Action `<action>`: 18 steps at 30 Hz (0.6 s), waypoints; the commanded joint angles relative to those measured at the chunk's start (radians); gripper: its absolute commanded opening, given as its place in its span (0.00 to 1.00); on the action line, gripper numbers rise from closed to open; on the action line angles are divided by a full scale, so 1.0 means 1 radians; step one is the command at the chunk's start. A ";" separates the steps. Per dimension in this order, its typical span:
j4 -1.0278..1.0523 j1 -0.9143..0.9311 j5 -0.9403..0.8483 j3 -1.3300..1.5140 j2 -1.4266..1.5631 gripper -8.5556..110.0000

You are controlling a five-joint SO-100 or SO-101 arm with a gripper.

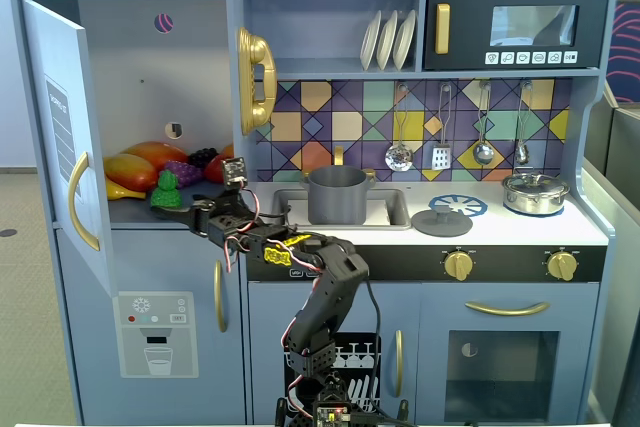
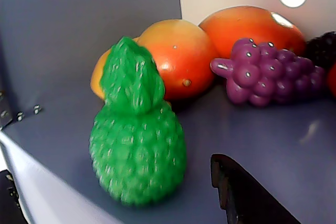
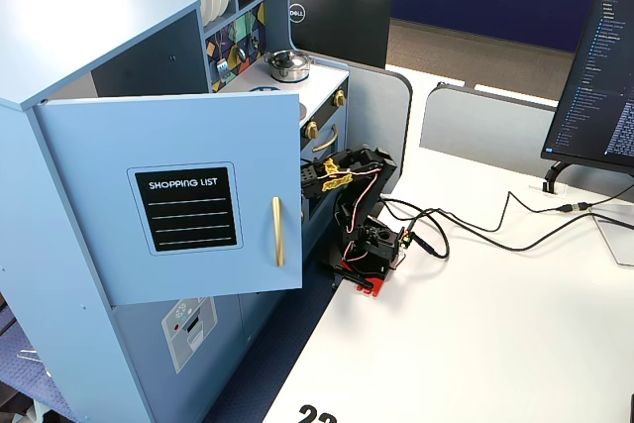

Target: Pick up the green pineapple from the left cabinet and place it in the gray recipient

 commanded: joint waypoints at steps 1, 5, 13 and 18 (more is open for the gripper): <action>-0.054 -0.017 0.006 -0.127 -0.061 0.42; -0.072 -0.025 0.012 -0.187 -0.138 0.41; -0.106 -0.041 -0.014 -0.339 -0.296 0.28; -0.175 -0.080 -0.060 -0.370 -0.305 0.07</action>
